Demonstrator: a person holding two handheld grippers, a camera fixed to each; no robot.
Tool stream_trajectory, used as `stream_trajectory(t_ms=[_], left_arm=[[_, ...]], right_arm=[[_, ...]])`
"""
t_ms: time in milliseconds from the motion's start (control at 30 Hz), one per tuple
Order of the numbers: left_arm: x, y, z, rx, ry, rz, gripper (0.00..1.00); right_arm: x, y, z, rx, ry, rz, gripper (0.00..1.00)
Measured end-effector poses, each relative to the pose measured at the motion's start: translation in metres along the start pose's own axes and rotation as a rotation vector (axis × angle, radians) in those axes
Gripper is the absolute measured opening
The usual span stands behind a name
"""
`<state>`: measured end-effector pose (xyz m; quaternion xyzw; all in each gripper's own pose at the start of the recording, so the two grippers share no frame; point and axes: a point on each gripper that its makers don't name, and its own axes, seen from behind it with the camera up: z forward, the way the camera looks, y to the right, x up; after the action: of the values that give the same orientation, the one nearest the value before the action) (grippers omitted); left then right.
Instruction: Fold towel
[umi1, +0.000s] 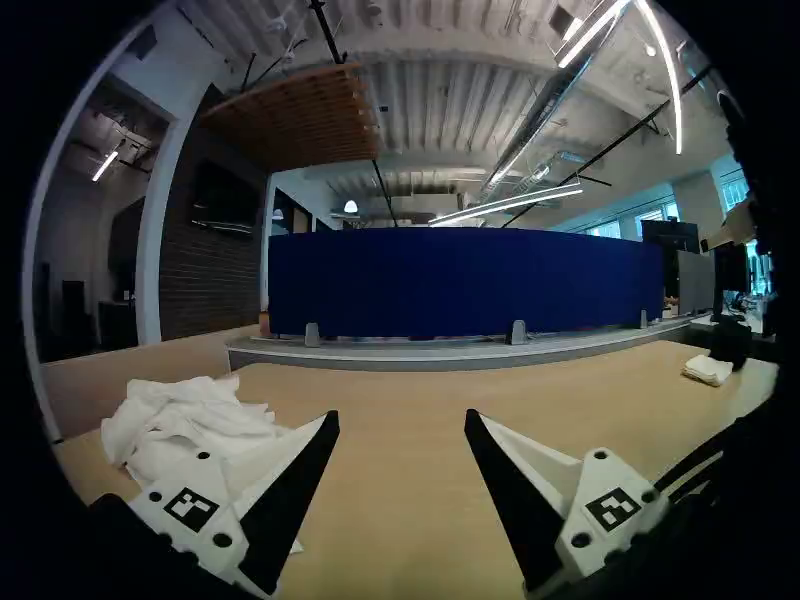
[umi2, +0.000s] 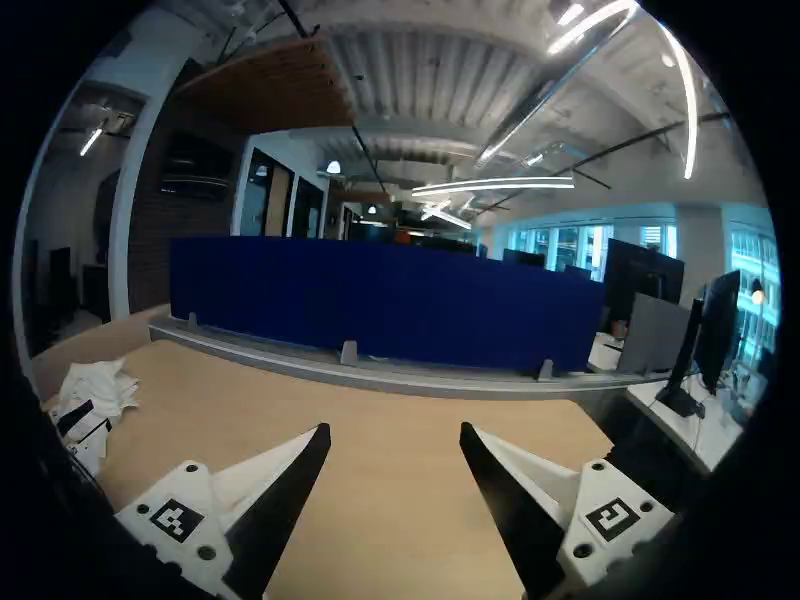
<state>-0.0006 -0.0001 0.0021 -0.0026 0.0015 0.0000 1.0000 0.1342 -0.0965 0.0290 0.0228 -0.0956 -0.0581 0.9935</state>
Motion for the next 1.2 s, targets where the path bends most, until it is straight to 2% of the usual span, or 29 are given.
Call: stream_trajectory(t_ms=[367,767,900,1200], left_arm=[[0.0,0.001,-0.001,-0.003,-0.002,-0.001,0.93],[0.001,0.001,-0.002,-0.003,-0.003,-0.001,0.94],[0.001,0.001,-0.002,-0.003,-0.003,0.0,0.94],[0.001,0.002,-0.003,-0.003,-0.003,0.0,0.94]], right_arm=[[-0.001,0.008,-0.003,-0.003,0.004,0.015,1.0],[0.027,0.033,-0.019,0.0,0.076,0.053,1.0],[0.019,0.043,-0.019,0.001,0.09,0.065,1.0],[-0.024,0.066,-0.017,-0.013,0.116,0.107,1.0]])
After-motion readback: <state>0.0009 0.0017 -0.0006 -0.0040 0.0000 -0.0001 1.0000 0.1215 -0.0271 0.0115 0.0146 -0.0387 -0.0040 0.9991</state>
